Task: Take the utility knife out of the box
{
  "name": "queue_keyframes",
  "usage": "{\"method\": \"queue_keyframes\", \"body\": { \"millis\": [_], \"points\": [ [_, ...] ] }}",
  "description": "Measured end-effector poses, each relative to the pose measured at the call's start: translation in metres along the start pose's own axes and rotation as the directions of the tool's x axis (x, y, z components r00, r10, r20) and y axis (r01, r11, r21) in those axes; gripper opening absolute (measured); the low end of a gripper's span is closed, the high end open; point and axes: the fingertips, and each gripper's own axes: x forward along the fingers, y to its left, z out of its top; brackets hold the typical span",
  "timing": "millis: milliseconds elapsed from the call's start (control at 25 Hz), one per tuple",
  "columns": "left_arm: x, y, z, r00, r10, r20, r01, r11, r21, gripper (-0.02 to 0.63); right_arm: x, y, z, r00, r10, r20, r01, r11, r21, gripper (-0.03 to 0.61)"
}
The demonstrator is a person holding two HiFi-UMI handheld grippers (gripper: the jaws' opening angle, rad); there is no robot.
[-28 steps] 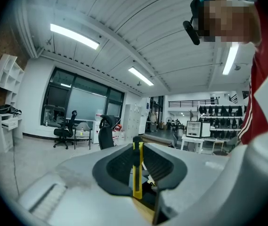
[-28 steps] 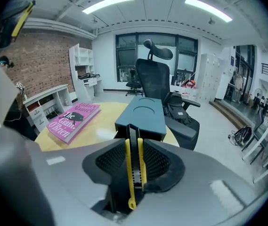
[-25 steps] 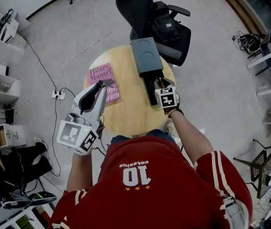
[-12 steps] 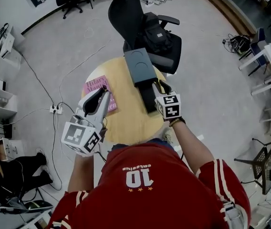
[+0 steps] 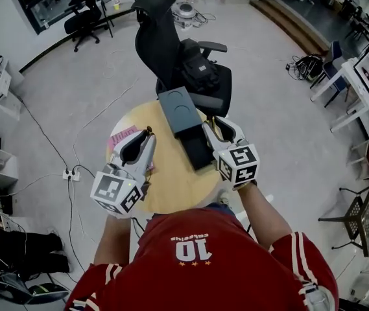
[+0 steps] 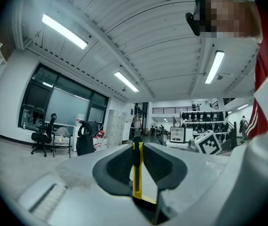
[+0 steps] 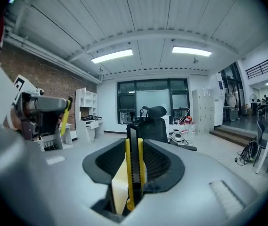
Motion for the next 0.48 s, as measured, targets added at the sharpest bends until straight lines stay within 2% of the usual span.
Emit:
{"method": "queue_keyframes", "body": {
  "millis": [160,360,480],
  "points": [
    [0.007,-0.003,0.001,0.999,-0.036,0.007,0.036,0.999,0.017,0.072,-0.019,0.011,0.034,0.997,0.018,0.076,-0.019,1.000,0.015,0.123],
    [0.010,-0.003,0.006,0.998,-0.057,0.029,0.057,0.998,0.012,0.074,-0.040,0.030,0.071,0.982,0.088,0.166,-0.089,0.996,0.002,0.124],
    [0.011,-0.005,0.014,0.996,-0.069,0.050,0.068,0.998,0.010,0.074,-0.051,0.033,0.088,0.976,0.092,0.196,-0.100,0.995,0.029,0.124]
  ]
}}
